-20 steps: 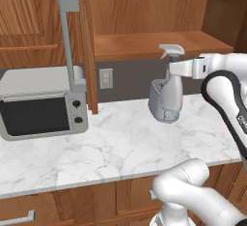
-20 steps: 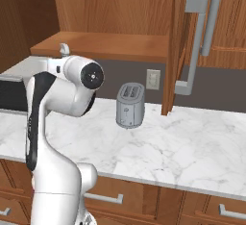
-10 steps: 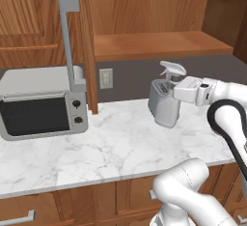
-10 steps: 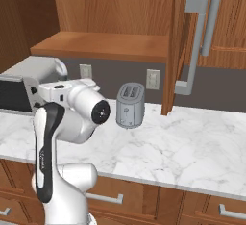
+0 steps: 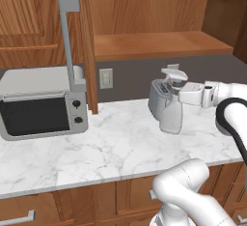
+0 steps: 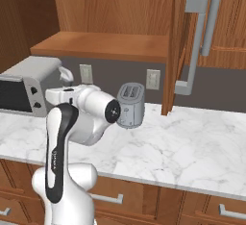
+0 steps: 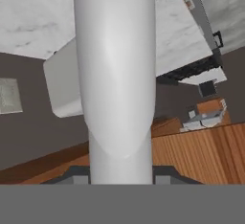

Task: Move the cutting board and knife to the sink. Then move spray from the cabinet to the counter.

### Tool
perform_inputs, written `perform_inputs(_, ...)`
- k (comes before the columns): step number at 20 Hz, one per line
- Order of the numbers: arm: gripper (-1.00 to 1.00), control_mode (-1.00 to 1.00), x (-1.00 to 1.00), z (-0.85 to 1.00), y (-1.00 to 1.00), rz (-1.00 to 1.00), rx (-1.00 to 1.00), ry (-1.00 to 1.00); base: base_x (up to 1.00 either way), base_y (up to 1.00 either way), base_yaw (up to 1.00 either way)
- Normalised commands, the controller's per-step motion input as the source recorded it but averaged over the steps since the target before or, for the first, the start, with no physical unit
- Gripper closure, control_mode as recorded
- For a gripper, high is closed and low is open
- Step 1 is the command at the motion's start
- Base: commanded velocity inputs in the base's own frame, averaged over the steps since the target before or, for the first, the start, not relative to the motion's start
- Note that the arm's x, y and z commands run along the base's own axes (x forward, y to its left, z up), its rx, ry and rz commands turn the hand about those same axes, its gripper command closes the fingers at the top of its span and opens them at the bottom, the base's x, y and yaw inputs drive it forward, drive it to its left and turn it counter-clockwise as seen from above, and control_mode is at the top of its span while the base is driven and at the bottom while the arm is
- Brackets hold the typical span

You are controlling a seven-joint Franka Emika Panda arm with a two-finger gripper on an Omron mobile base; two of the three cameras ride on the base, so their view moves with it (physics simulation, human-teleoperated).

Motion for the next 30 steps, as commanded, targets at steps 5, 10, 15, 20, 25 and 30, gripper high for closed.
perform_inputs(5, 1.0, -1.0, 0.14, -0.59, 0.04, 0.01, -0.13, -0.23, 0.0, 0.0, 0.0)
perform_inputs(10, 1.0, -1.0, 0.51, -0.73, 0.12, 0.01, -0.03, -0.16, 0.0, 0.0, 0.0)
perform_inputs(15, 1.0, -1.0, 0.79, -0.68, 0.27, 0.0, 0.0, -0.08, 0.0, 0.0, 0.0)
perform_inputs(20, 1.0, -1.0, 0.63, -0.56, 0.09, 0.0, -0.01, -0.08, 0.0, 0.0, 0.0)
perform_inputs(25, 1.0, -1.0, 0.47, -0.42, 0.0, 0.0, -0.07, -0.11, 0.0, 0.0, 0.0)
perform_inputs(30, 1.0, -1.0, 0.3, -0.27, 0.0, 0.0, -0.13, -0.18, 0.0, 0.0, 0.0)
